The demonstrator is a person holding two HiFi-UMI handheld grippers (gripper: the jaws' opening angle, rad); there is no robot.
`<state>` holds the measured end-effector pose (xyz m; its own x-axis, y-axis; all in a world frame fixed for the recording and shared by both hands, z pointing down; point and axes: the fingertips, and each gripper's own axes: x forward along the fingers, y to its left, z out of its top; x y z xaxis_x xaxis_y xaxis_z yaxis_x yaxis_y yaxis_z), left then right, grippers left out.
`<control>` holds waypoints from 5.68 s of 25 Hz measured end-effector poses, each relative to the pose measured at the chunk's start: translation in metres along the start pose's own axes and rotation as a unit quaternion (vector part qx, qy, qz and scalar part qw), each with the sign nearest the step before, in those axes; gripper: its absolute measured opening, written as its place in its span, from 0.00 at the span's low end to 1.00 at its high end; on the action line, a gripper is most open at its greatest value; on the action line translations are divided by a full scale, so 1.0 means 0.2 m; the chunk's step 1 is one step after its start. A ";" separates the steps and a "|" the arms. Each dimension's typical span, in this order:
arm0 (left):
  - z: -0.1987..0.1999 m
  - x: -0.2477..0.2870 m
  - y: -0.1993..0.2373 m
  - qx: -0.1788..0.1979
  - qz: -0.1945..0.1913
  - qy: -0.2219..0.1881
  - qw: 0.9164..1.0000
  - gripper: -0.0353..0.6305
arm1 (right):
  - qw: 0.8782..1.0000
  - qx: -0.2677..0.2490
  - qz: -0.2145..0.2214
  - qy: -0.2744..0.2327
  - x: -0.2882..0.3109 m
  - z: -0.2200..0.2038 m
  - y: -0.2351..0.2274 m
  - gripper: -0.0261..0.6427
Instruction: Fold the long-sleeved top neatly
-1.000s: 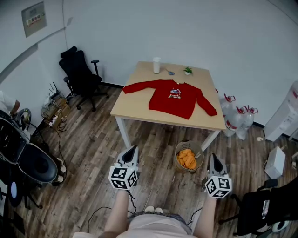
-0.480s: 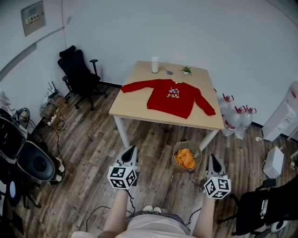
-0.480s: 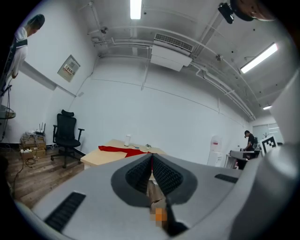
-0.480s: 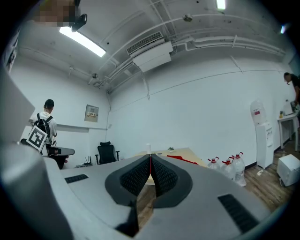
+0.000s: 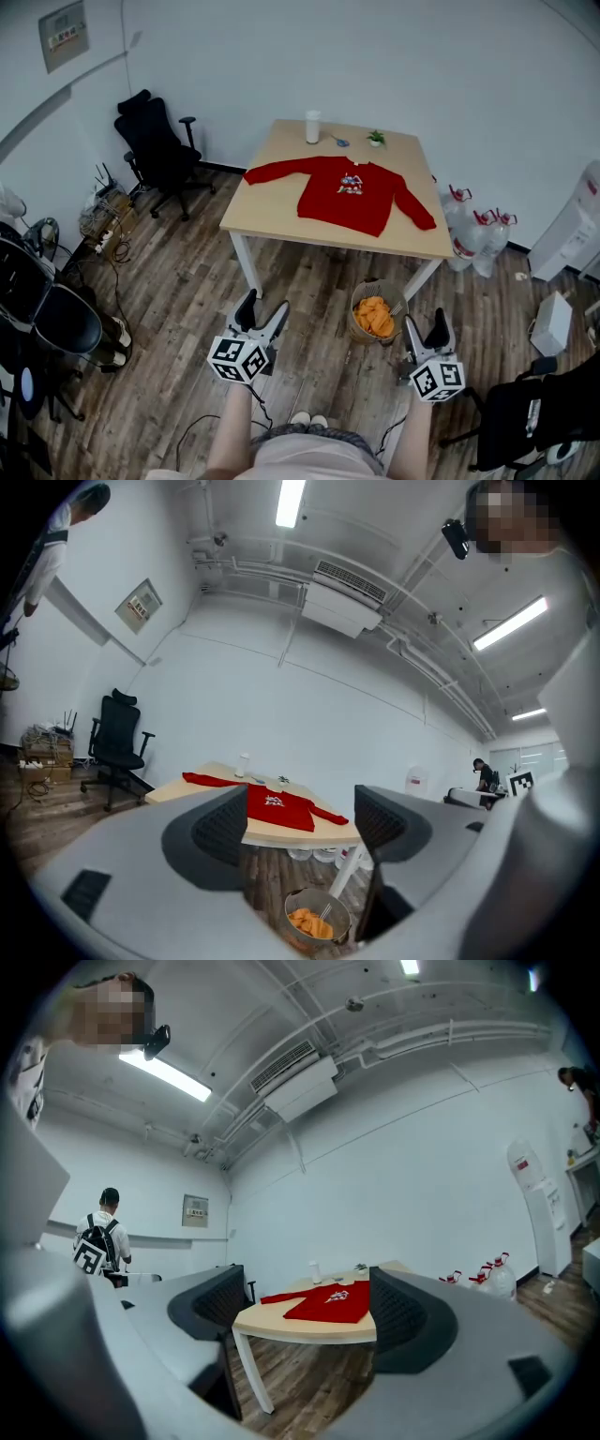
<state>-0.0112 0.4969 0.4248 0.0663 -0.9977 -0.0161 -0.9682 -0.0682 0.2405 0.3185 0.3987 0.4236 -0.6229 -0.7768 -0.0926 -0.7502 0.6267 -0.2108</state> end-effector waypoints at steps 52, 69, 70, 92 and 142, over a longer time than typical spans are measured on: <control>0.11 2.49 0.94 0.038 -0.003 0.024 0.999 0.64 | 0.998 -0.008 0.024 0.056 2.61 -0.16 -0.85 0.67; 0.17 2.93 1.18 0.026 0.009 0.040 0.999 0.64 | 0.998 -0.007 0.002 0.065 3.04 -0.11 -1.01 0.66; 0.17 2.94 1.19 0.027 0.010 0.040 0.999 0.64 | 0.998 -0.008 0.002 0.065 3.05 -0.10 -1.01 0.65; 0.22 2.57 1.95 0.019 0.208 0.046 0.977 0.63 | 0.972 -0.016 0.196 0.127 3.83 -0.32 -0.23 0.64; -0.46 2.67 2.74 -0.105 0.358 0.212 0.903 0.11 | 0.910 -0.036 0.287 0.298 4.46 -1.34 0.37 0.61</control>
<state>-0.4852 -0.0734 0.6369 -0.4288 -0.6933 0.5792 -0.7359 0.6399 0.2213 -0.3529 -0.2319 0.5864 -0.9096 -0.1623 0.3825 -0.2629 0.9377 -0.2273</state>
